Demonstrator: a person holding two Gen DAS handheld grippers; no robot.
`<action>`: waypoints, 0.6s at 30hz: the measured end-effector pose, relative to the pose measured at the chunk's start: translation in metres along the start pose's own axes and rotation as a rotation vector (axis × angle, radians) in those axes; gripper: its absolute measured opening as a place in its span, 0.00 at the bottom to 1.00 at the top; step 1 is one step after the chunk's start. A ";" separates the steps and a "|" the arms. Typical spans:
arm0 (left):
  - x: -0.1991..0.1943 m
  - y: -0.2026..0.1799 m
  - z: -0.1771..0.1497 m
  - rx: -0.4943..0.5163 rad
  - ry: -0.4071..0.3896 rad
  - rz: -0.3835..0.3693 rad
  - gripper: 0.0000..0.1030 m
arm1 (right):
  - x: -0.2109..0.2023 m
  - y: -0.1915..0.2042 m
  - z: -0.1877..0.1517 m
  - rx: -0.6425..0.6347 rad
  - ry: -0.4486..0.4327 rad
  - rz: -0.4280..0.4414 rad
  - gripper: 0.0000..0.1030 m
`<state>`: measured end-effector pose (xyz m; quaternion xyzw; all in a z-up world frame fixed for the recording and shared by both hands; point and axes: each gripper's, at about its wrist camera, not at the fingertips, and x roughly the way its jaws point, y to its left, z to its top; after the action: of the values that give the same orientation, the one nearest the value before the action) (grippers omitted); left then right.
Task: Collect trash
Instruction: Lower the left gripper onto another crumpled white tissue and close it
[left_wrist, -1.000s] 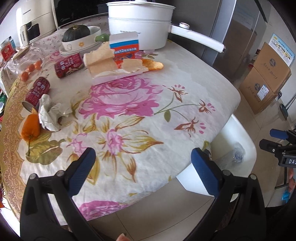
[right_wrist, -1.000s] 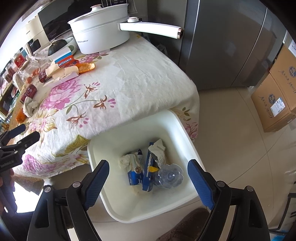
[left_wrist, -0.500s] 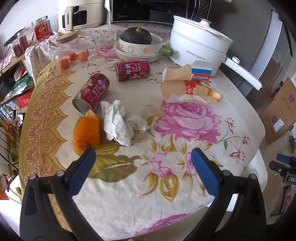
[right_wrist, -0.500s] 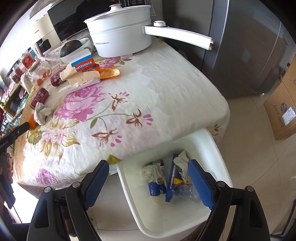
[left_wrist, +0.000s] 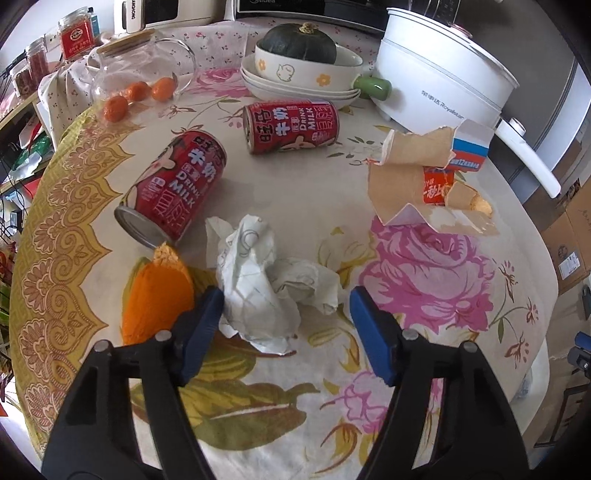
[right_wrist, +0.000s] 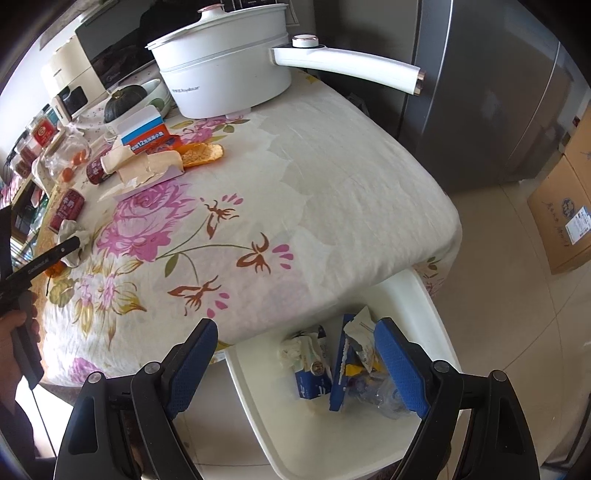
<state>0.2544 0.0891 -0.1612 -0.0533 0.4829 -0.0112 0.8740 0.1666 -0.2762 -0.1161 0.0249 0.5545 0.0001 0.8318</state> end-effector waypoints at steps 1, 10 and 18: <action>0.001 -0.001 0.002 -0.007 -0.007 0.005 0.65 | 0.000 -0.001 0.000 0.000 0.001 -0.002 0.86; 0.001 0.008 0.002 -0.056 -0.035 0.005 0.30 | 0.001 -0.002 -0.005 -0.014 0.008 -0.021 0.86; -0.047 0.008 -0.010 -0.055 -0.077 -0.109 0.30 | -0.008 0.016 -0.002 -0.018 -0.022 0.007 0.86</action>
<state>0.2211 0.0995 -0.1277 -0.1038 0.4456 -0.0435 0.8881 0.1622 -0.2604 -0.1090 0.0195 0.5452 0.0075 0.8380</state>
